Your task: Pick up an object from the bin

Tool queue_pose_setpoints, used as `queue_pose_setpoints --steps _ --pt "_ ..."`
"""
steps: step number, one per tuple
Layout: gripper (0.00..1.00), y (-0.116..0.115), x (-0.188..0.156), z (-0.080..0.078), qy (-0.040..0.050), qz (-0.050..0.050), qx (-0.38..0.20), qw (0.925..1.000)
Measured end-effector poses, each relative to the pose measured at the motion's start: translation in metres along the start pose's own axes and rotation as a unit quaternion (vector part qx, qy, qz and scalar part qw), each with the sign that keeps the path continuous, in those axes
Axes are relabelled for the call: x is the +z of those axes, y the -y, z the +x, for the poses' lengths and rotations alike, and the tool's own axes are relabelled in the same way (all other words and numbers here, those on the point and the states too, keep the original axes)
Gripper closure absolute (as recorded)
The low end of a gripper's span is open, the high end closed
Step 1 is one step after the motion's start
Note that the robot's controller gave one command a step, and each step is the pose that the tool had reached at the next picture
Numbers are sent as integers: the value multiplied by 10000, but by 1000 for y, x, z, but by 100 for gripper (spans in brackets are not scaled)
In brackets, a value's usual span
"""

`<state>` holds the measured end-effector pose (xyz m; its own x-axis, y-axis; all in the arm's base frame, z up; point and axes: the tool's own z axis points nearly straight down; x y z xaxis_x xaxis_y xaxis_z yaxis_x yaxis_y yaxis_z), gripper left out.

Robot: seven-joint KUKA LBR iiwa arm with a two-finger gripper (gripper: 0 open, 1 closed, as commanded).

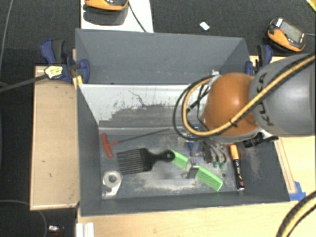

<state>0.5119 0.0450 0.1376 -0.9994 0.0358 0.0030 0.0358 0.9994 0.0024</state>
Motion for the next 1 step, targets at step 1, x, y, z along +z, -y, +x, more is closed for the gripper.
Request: queue_pose_setpoints --steps 1 --pt "0 -12 -2 10 56 11 348 9994"
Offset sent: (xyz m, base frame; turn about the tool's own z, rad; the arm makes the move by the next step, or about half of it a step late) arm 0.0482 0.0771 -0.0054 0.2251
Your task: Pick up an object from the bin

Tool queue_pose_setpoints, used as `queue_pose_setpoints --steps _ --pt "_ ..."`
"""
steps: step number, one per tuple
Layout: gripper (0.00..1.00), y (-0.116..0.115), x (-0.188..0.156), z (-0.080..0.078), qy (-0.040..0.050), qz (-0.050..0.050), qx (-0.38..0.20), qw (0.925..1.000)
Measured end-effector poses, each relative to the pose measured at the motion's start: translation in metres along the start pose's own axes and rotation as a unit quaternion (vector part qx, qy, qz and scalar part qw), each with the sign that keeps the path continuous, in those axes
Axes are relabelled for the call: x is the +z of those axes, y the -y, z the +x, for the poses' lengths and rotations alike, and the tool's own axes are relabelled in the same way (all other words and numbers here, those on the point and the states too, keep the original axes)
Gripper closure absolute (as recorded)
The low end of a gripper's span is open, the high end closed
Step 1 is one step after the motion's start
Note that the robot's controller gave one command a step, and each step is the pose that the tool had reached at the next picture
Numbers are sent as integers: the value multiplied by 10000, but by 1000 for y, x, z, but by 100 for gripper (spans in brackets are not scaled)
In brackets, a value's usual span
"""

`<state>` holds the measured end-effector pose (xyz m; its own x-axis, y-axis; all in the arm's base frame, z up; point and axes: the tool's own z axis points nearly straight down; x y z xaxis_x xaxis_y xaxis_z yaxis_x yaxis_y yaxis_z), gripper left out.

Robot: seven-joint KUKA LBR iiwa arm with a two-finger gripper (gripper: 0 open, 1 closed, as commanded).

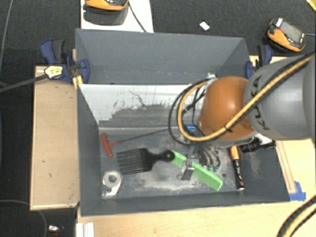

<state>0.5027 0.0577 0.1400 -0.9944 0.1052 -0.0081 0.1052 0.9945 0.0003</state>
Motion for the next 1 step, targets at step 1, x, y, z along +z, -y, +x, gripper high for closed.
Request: queue_pose_setpoints --steps 1 --pt "0 -75 7 -53 13 -25 752 9972"
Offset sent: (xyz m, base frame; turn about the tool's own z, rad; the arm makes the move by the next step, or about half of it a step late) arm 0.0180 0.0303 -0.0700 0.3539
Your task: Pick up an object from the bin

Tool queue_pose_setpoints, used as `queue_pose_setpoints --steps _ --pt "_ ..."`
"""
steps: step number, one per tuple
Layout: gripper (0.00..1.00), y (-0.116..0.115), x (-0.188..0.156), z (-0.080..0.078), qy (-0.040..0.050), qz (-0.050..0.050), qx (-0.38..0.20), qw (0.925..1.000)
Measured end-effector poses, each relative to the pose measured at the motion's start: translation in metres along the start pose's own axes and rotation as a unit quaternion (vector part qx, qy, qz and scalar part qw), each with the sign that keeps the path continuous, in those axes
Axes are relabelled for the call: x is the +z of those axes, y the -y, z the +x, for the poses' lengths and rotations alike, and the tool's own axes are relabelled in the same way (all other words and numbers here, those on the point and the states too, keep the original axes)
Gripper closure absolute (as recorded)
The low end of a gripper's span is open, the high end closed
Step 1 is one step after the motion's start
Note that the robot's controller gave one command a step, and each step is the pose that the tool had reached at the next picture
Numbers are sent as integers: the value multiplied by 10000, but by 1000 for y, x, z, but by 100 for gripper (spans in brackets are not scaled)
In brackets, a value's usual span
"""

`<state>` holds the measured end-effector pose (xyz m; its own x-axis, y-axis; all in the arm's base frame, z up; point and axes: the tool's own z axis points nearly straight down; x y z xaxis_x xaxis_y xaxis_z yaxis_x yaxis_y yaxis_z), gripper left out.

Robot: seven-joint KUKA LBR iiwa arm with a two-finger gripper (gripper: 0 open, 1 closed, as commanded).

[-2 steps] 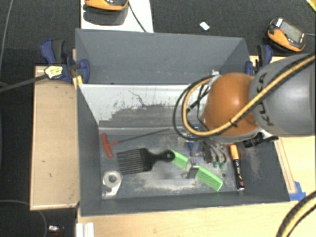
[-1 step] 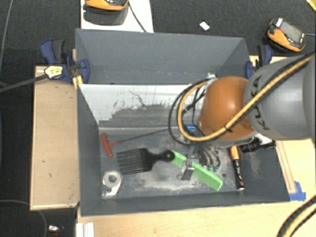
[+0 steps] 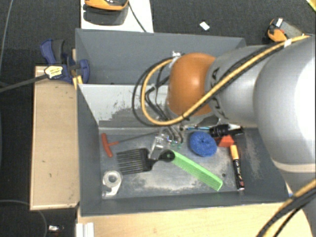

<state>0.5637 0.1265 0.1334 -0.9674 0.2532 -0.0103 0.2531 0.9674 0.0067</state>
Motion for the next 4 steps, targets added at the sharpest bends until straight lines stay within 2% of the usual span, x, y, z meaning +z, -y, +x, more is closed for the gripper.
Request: queue_pose_setpoints --steps 1,2,3,4 --pt "0 41 52 27 -17 35 957 9954" --pt "100 23 63 -15 17 -14 -346 9994" --pt "100 23 63 -15 17 -14 -348 9994" --pt "100 24 28 -13 -31 8 -356 9994"
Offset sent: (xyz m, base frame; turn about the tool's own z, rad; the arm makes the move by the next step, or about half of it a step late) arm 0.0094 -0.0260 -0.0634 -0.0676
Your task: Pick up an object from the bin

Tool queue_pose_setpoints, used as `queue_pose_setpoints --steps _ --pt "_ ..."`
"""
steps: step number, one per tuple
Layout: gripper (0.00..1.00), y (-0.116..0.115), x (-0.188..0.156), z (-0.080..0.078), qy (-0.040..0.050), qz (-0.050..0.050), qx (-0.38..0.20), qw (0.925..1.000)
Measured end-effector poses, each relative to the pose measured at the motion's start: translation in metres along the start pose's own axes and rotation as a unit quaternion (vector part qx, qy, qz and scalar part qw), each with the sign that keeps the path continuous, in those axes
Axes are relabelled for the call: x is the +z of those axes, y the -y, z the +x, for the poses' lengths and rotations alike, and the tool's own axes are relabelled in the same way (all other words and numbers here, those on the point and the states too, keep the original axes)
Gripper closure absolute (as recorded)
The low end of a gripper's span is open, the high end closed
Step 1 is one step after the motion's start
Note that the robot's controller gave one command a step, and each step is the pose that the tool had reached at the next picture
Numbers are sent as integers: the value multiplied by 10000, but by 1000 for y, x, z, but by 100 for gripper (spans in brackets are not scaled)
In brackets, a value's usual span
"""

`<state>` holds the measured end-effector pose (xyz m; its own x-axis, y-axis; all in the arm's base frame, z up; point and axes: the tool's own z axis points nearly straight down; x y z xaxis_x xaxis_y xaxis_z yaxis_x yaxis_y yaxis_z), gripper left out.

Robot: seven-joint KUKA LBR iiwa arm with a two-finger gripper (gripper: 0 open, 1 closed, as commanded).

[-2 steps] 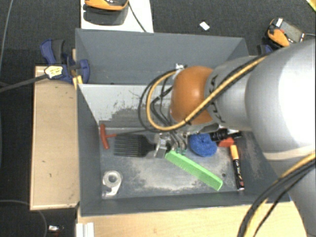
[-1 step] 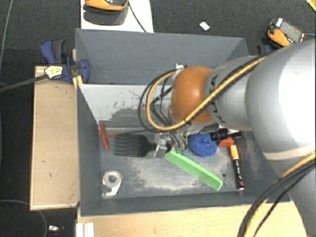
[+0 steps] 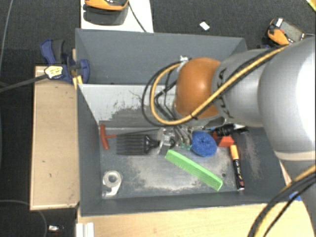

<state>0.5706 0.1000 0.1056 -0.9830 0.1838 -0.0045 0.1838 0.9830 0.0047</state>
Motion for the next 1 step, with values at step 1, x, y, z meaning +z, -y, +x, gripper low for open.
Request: queue_pose_setpoints --steps 1 --pt "100 -1 -38 -4 66 -24 2 10000"
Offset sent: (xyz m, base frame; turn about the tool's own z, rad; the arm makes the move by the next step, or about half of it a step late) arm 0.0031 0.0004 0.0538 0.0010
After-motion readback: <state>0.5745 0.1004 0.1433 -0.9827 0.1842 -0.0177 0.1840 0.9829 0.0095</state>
